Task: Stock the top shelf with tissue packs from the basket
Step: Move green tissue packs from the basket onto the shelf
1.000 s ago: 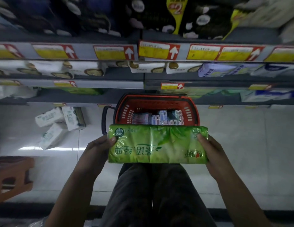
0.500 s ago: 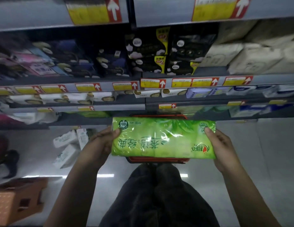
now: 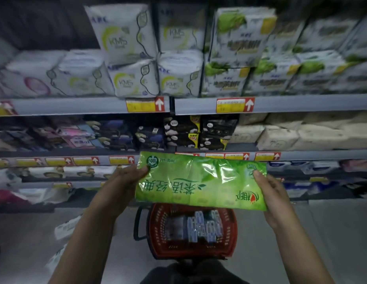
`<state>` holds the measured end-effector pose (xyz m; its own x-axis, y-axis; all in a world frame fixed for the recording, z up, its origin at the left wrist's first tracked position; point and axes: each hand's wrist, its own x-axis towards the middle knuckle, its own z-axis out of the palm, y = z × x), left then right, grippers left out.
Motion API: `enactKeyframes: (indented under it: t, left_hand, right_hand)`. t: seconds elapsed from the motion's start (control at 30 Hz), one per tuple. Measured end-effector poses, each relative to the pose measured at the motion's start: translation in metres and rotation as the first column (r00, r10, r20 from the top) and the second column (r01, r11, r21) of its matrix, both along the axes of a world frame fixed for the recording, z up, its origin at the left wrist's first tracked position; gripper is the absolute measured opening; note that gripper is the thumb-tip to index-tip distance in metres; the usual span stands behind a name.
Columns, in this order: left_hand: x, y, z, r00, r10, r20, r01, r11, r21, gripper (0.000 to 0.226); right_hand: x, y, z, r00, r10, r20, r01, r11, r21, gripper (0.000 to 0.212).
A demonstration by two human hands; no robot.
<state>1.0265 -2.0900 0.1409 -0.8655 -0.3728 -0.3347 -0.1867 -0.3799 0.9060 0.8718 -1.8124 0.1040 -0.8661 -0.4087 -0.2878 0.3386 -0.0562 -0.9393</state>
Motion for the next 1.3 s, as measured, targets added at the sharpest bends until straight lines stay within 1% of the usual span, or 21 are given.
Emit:
enactKeyframes:
  t: [0.03,0.07,0.1,0.17,0.2,0.23,0.27,0.33,0.43,0.47,0.53,0.6,0.63,0.7,0.8,0.87,0.93,1.03,1.13,1.23,1.3]
  left_hand:
    - [0.000,-0.001,0.004,1.000,0.000,-0.018,-0.001,1.000,-0.022,0.014]
    - [0.001,-0.003,0.004,1.000,0.000,-0.018,-0.001,0.999,-0.036,0.016]
    - [0.002,-0.007,0.002,1.000,-0.015,-0.011,0.015,0.999,-0.044,0.035]
    - [0.006,-0.012,-0.001,0.998,-0.054,0.017,0.055,0.997,-0.047,0.084]
    - [0.007,-0.013,-0.001,0.997,-0.071,0.029,0.072,0.997,-0.035,0.094]
    - [0.006,-0.012,0.001,0.996,-0.089,0.031,0.090,0.995,-0.033,0.095]
    - [0.005,-0.012,0.002,0.995,-0.096,0.023,0.097,0.995,-0.031,0.091]
    - [0.002,-0.011,0.009,0.996,-0.085,0.002,0.085,0.990,-0.109,0.080]
    - [-0.004,-0.011,0.019,0.997,0.079,0.000,-0.076,0.966,-0.246,0.078]
    - [-0.008,-0.009,0.023,0.993,0.115,0.010,-0.106,0.948,-0.299,0.075]
    - [-0.018,-0.003,0.035,0.999,0.046,0.028,-0.030,0.911,-0.411,0.062]
    - [-0.031,0.002,0.048,0.993,-0.098,0.064,0.116,0.885,-0.452,0.057]
    - [-0.037,0.004,0.054,0.982,-0.167,0.085,0.187,0.865,-0.466,0.059]
    - [-0.052,0.007,0.064,0.942,-0.295,0.162,0.336,0.799,-0.499,0.068]
    - [-0.073,0.019,0.077,0.833,-0.485,0.268,0.549,0.661,-0.512,0.078]
    - [-0.082,0.029,0.086,0.791,-0.528,0.308,0.599,0.569,-0.563,0.084]
    - [-0.091,0.035,0.092,0.783,-0.529,0.326,0.603,0.520,-0.605,0.081]
    - [-0.099,0.040,0.100,0.779,-0.556,0.291,0.603,0.535,-0.592,0.063]
    - [-0.101,0.043,0.104,0.787,-0.563,0.252,0.583,0.545,-0.603,0.053]
    - [-0.100,0.042,0.105,0.813,-0.544,0.205,0.542,0.582,-0.606,0.045]
    - [-0.100,0.039,0.107,0.830,-0.530,0.174,0.513,0.602,-0.612,0.043]
  right_hand:
    - [-0.001,0.000,0.003,1.000,-0.007,-0.002,0.007,1.000,-0.009,0.066]
    - [-0.002,0.001,0.004,1.000,-0.016,-0.001,0.016,1.000,-0.016,0.066]
    - [-0.003,0.002,0.005,1.000,-0.028,0.001,0.028,0.999,-0.021,0.068]
    - [-0.003,0.004,0.003,0.998,-0.063,0.005,0.063,0.997,-0.035,0.077]
    - [-0.002,0.004,0.004,0.997,-0.078,0.005,0.078,0.996,-0.042,0.081]
    - [-0.001,0.004,0.006,0.996,-0.087,0.005,0.087,0.995,-0.044,0.082]
    - [0.000,0.005,0.007,0.995,-0.096,0.005,0.096,0.994,-0.049,0.079]
    - [0.000,0.004,0.013,0.995,-0.100,-0.006,0.099,0.993,-0.065,0.069]
    - [-0.005,0.004,0.025,0.993,-0.079,-0.088,0.071,0.994,-0.087,0.073]
    - [-0.007,0.004,0.029,0.991,-0.055,-0.122,0.044,0.995,-0.090,0.070]
    - [-0.013,0.002,0.040,0.983,-0.001,-0.182,-0.014,0.997,-0.082,0.062]
    - [-0.018,0.000,0.051,0.968,0.047,-0.245,-0.061,0.997,-0.050,0.053]
    - [-0.019,-0.001,0.059,0.959,0.073,-0.274,-0.085,0.996,-0.030,0.043]
    - [-0.024,-0.005,0.074,0.937,0.113,-0.332,-0.117,0.993,0.007,0.011]
    - [-0.032,-0.012,0.097,0.877,0.218,-0.429,-0.195,0.976,0.096,0.021]
    - [-0.035,-0.019,0.111,0.834,0.303,-0.460,-0.257,0.953,0.162,0.020]
    - [-0.038,-0.024,0.122,0.784,0.372,-0.498,-0.293,0.928,0.231,0.020]
    - [-0.039,-0.032,0.134,0.711,0.445,-0.544,-0.300,0.892,0.339,0.031]
    - [-0.040,-0.039,0.145,0.653,0.514,-0.556,-0.335,0.855,0.397,0.033]
    - [-0.042,-0.042,0.151,0.627,0.546,-0.555,-0.368,0.836,0.406,0.033]
    - [-0.044,-0.044,0.154,0.619,0.545,-0.566,-0.358,0.837,0.414,0.044]
